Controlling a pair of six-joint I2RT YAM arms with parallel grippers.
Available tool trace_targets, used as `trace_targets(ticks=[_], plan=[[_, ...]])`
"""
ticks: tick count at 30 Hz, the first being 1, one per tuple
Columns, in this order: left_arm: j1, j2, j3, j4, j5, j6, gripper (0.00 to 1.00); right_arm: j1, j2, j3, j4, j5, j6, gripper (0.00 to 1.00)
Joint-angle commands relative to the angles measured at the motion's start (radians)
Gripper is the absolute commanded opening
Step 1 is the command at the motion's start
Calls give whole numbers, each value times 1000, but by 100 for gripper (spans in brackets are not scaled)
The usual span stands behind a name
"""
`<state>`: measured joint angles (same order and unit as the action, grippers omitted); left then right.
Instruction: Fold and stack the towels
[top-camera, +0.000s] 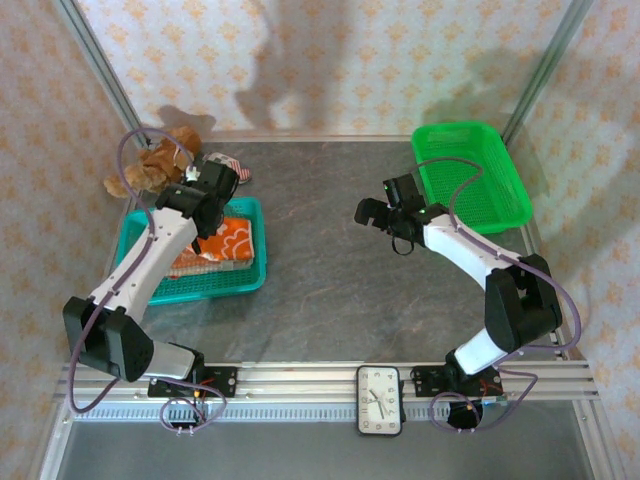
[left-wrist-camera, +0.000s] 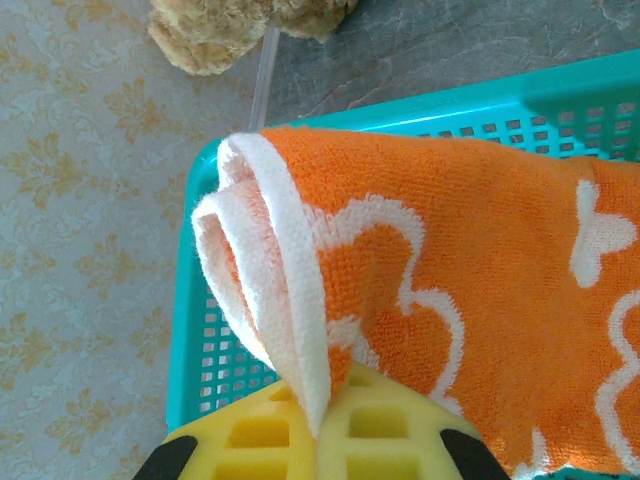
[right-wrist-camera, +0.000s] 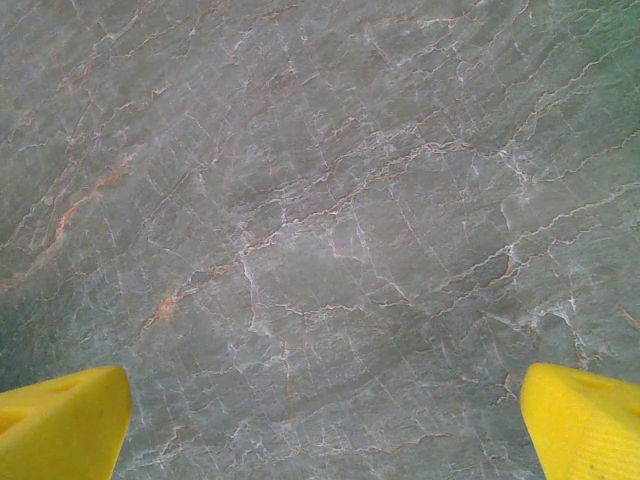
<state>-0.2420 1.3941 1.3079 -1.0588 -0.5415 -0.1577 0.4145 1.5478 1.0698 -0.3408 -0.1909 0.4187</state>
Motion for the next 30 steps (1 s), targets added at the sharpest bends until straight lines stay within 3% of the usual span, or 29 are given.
trace_targets(ticks=[1,6,9,14,17,19,21,22,23,24,26,30], plan=[[10,32,-2,25,-72,2,0,6,-14,5,-5,5,0,99],[13,86,6,28,-115,2,3,7,-20,-1,-1,2,3,99],[13,107,14,18,-121,-2,32,7,-29,-8,1,4,6,99],[13,117,32,4,-118,-3,50,7,-48,-24,2,12,9,99],[11,131,59,-16,-102,-16,54,8,-59,-31,-1,28,12,99],[13,132,71,-20,-77,-28,69,9,-87,-48,6,63,15,99],[12,121,73,-5,-44,-39,71,8,-118,-63,11,92,10,99],[13,109,67,14,-20,-42,74,9,-132,-66,7,107,2,99],[12,93,58,36,1,-52,88,9,-145,-69,2,129,-5,99],[12,69,43,69,29,-61,93,7,-165,-77,-5,165,-12,99],[13,13,-2,145,69,-77,100,9,-201,-96,-7,226,-30,99],[13,-159,-185,402,99,-96,100,3,-283,-137,1,366,-86,99]])
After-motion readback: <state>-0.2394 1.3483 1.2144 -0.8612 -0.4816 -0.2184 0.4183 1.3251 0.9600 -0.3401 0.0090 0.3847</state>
